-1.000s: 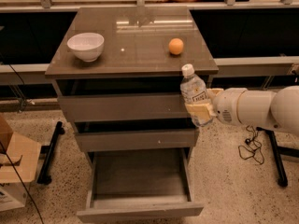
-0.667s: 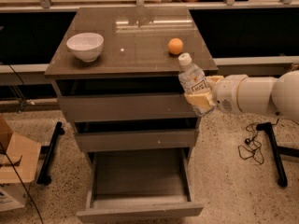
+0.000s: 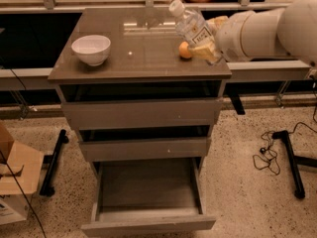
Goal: Pick blue plastic bottle from bottom drawer and place on counter
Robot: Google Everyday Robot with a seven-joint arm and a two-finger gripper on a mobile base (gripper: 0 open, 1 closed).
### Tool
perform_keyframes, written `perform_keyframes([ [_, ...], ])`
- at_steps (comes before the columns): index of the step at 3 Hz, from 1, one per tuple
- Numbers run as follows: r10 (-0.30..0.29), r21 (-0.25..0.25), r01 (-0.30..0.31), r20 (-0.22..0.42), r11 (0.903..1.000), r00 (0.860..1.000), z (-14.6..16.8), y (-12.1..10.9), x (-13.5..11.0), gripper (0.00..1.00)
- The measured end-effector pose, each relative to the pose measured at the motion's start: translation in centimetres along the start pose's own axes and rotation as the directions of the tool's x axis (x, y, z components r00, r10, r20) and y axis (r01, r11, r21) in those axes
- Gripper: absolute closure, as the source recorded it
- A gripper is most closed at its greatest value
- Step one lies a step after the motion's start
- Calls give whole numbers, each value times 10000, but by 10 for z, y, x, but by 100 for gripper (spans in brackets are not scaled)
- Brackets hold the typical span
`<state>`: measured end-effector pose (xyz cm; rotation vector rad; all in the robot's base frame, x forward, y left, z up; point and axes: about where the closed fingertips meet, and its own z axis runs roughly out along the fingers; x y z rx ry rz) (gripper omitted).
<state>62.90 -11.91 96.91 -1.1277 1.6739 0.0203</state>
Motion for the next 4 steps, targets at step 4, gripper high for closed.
perform_keyframes([
  [4, -1731, -294, 1725, -167, 9846, 9848, 81, -25, -72, 100],
])
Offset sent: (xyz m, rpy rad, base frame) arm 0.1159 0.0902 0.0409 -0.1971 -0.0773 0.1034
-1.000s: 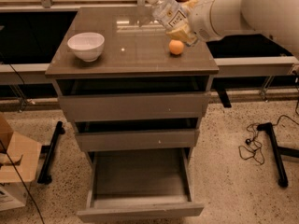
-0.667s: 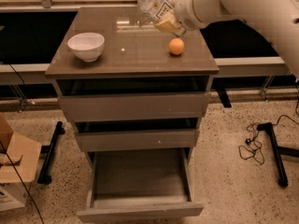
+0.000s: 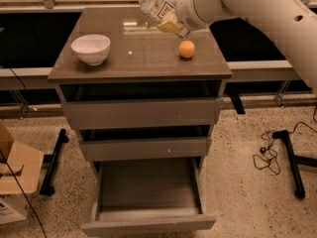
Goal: Pick blue plastic bottle from bottom drawer and place on counter
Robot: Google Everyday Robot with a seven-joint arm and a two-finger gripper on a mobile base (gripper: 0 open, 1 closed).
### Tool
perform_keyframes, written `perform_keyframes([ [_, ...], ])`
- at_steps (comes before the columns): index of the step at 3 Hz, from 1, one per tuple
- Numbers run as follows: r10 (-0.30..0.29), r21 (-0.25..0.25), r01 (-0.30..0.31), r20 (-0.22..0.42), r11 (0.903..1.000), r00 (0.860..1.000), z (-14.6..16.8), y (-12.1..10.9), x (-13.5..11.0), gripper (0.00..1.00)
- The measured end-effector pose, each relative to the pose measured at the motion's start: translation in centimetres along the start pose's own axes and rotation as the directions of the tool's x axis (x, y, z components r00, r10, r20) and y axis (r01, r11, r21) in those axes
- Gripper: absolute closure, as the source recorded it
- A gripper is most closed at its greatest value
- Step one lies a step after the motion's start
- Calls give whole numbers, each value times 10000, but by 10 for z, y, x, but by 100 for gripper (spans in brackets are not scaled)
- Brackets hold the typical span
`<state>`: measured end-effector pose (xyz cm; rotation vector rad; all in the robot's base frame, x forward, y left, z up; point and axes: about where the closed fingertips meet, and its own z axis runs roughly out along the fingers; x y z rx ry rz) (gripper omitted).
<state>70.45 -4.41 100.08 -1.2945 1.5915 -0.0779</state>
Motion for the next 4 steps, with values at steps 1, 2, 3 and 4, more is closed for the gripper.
perform_keyframes([
  [1, -368, 212, 365, 137, 9991, 9992, 31, -12, -5, 100],
  [2, -971, 150, 967, 312, 9952, 9948, 82, -26, -15, 100],
  [3, -1556, -209, 1559, 160, 9875, 9877, 148, -41, -15, 100],
  [4, -1788, -563, 1779, -111, 9824, 9838, 186, -44, -10, 100],
])
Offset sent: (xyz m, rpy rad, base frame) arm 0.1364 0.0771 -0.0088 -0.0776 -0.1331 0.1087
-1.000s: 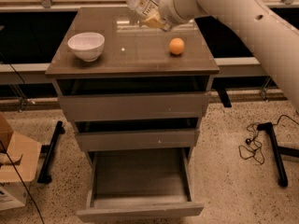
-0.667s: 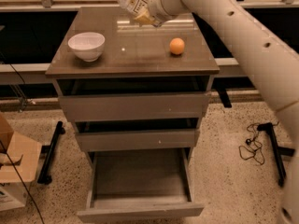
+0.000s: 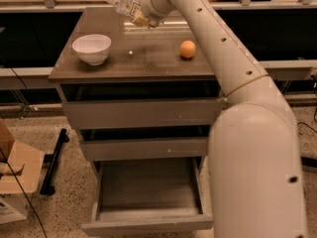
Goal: Pick blue plastic bottle from bottom drawer and place on counter
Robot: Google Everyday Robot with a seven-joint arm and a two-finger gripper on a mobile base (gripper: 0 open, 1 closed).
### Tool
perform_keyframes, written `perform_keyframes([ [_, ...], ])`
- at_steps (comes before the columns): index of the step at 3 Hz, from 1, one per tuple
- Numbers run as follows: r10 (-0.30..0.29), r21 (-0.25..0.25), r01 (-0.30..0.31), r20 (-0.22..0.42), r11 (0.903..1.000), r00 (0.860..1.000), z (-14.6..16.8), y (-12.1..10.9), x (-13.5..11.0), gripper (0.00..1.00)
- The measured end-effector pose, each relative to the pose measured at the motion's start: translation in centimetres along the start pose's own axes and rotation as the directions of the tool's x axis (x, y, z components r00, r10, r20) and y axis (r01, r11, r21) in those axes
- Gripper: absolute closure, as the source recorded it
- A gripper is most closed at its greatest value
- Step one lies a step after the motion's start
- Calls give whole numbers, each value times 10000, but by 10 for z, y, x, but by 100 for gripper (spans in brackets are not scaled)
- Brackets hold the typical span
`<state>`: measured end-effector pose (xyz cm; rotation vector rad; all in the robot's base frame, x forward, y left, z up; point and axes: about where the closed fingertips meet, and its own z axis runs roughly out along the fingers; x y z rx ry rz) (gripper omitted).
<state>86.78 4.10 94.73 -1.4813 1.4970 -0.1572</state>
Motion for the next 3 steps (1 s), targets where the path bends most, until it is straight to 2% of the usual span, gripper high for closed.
perform_keyframes([
  [1, 114, -574, -148, -590, 9982, 9982, 35, 14, 20, 82],
  [2, 427, -1046, -558, -1231, 9930, 9915, 61, 30, 42, 58],
  [3, 1108, -1254, -1353, -1856, 9828, 9764, 74, 40, 68, 27],
])
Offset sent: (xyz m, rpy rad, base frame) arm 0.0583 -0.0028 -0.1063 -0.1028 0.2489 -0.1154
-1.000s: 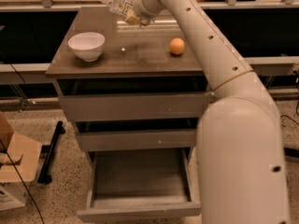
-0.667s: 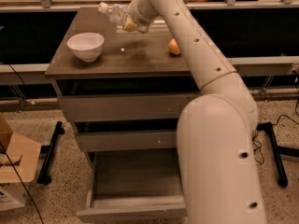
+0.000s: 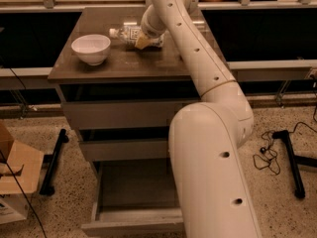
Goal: Pick blue plastic bottle from bottom drawer and place on counter
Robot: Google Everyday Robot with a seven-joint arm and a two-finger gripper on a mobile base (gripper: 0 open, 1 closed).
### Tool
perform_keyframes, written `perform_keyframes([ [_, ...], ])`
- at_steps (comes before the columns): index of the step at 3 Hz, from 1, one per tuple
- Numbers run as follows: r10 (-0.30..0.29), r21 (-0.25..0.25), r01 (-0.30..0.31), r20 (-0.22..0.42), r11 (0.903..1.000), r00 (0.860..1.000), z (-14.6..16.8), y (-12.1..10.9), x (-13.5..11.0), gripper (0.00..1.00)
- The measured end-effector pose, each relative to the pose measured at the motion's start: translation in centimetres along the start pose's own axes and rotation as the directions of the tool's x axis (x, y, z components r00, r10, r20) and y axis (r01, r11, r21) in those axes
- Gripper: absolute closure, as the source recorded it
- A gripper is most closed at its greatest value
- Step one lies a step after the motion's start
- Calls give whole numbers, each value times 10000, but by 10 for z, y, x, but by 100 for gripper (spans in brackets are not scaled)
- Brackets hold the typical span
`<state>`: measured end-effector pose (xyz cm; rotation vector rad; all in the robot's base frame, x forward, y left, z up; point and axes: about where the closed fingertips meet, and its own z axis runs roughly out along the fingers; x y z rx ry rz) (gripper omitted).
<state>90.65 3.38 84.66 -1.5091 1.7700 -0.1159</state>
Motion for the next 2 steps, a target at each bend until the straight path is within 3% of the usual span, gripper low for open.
perform_keyframes([
  [1, 581, 39, -581, -100, 9983, 9983, 2, -4, 11, 4],
  [2, 673, 45, -673, -108, 9977, 9977, 3, -5, 12, 0],
])
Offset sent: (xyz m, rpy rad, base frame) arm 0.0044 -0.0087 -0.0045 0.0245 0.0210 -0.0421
